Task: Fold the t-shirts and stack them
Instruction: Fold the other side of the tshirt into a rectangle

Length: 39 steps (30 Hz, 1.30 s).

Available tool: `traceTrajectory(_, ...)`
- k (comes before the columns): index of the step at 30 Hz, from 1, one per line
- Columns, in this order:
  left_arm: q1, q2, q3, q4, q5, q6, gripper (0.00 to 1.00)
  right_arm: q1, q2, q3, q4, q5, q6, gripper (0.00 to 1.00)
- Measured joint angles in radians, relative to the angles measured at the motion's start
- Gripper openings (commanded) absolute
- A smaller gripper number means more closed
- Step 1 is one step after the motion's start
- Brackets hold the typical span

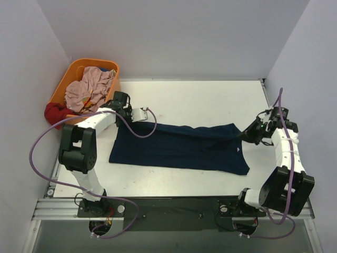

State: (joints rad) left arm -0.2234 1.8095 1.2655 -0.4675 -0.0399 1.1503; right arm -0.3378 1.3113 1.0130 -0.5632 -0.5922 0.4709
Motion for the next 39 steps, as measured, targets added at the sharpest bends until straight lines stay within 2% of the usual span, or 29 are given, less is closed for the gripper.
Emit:
traceTrajectory(4, -0.004, 0.000, -0.047, -0.032, -0.004, 0.070, 0.00, -0.002, -0.018, -0.102, -0.026, 0.001, -0.007, 0.00)
traceTrajectory(12, -0.004, 0.009, -0.147, -0.033, -0.061, 0.162, 0.00, -0.004, -0.019, -0.204, -0.032, 0.013, -0.034, 0.00)
traceTrajectory(14, -0.004, 0.016, -0.141, -0.027, -0.072, 0.162, 0.15, -0.005, -0.009, -0.206, -0.027, 0.017, -0.039, 0.00)
traceTrajectory(16, -0.005, 0.024, -0.125, -0.027, -0.076, 0.160, 0.36, -0.008, 0.002, -0.205, -0.018, 0.018, -0.039, 0.00)
traceTrajectory(19, -0.011, 0.026, -0.073, -0.053, -0.069, 0.139, 0.51, -0.008, 0.023, -0.192, -0.007, 0.018, -0.033, 0.00)
traceTrajectory(20, -0.014, 0.026, -0.044, -0.070, -0.056, 0.129, 0.68, -0.006, 0.032, -0.183, 0.000, 0.018, -0.030, 0.00)
traceTrajectory(21, -0.017, 0.026, -0.009, -0.092, -0.037, 0.119, 0.79, -0.001, 0.042, -0.172, 0.006, 0.018, -0.027, 0.00)
traceTrajectory(22, -0.020, 0.026, 0.031, -0.119, -0.012, 0.114, 0.80, 0.006, 0.052, -0.161, 0.015, 0.018, -0.026, 0.00)
traceTrajectory(25, -0.034, 0.021, 0.148, -0.210, 0.080, 0.117, 0.80, 0.018, 0.081, -0.134, 0.043, 0.016, -0.021, 0.00)
traceTrajectory(27, -0.050, 0.007, 0.193, -0.264, 0.130, 0.128, 0.76, 0.022, 0.098, -0.122, 0.056, 0.016, -0.018, 0.00)
traceTrajectory(29, -0.097, -0.008, 0.234, -0.326, 0.174, 0.122, 0.58, 0.025, 0.118, -0.109, 0.067, 0.016, -0.015, 0.00)
traceTrajectory(30, -0.135, -0.008, 0.261, -0.353, 0.189, 0.110, 0.43, 0.025, 0.133, -0.099, 0.075, 0.016, -0.013, 0.00)
traceTrajectory(31, -0.171, -0.008, 0.283, -0.365, 0.202, 0.095, 0.38, 0.025, 0.145, -0.092, 0.083, 0.016, -0.010, 0.00)
traceTrajectory(37, -0.545, 0.059, 0.457, -0.315, 0.389, -0.060, 0.36, 0.024, 0.233, -0.070, 0.138, 0.010, 0.001, 0.00)
traceTrajectory(39, -0.620, 0.101, 0.486, -0.269, 0.477, -0.132, 0.36, 0.024, 0.252, -0.070, 0.148, 0.007, 0.003, 0.00)
